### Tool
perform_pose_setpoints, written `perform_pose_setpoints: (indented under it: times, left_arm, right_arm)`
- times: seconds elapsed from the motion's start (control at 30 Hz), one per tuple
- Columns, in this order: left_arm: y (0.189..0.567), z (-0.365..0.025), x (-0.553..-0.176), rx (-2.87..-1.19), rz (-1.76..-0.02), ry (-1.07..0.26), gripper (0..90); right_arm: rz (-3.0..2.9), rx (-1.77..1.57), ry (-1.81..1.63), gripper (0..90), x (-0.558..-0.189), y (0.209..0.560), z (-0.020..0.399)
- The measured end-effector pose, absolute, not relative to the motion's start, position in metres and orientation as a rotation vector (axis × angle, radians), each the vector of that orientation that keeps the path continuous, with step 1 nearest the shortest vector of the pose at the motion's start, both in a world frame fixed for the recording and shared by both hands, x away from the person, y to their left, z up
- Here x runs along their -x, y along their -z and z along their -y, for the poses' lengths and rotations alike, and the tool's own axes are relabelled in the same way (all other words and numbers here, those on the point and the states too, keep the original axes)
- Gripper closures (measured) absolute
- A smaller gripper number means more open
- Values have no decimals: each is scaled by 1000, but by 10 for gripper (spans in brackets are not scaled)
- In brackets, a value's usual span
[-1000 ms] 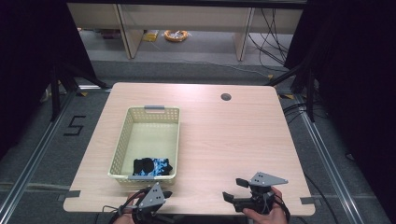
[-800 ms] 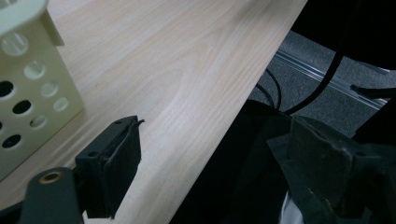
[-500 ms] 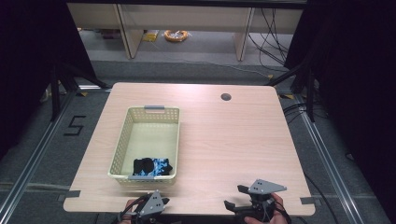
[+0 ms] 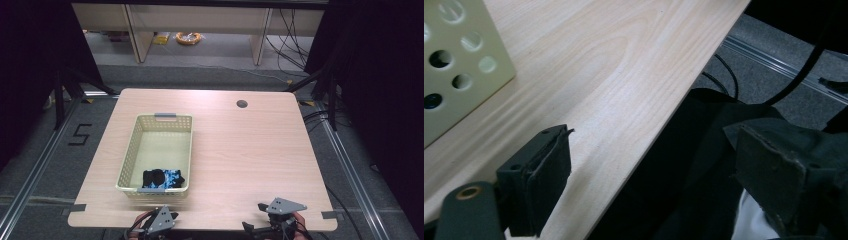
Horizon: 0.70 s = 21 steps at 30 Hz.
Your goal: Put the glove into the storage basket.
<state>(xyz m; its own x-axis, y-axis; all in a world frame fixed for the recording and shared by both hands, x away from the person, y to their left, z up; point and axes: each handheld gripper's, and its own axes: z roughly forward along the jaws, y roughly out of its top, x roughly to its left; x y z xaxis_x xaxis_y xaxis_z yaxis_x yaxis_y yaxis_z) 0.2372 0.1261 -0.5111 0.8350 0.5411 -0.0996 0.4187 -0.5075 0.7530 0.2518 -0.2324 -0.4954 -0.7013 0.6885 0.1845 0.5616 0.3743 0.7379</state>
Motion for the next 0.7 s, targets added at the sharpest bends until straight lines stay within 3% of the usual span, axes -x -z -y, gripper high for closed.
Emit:
perform_pose_setpoints:
  times: [0.7]
  left_arm:
    - [512,-127,-238,-2142,-737,-181,156]
  right_arm:
    - [-2485,-1088,-1187,175,-254,496,232]
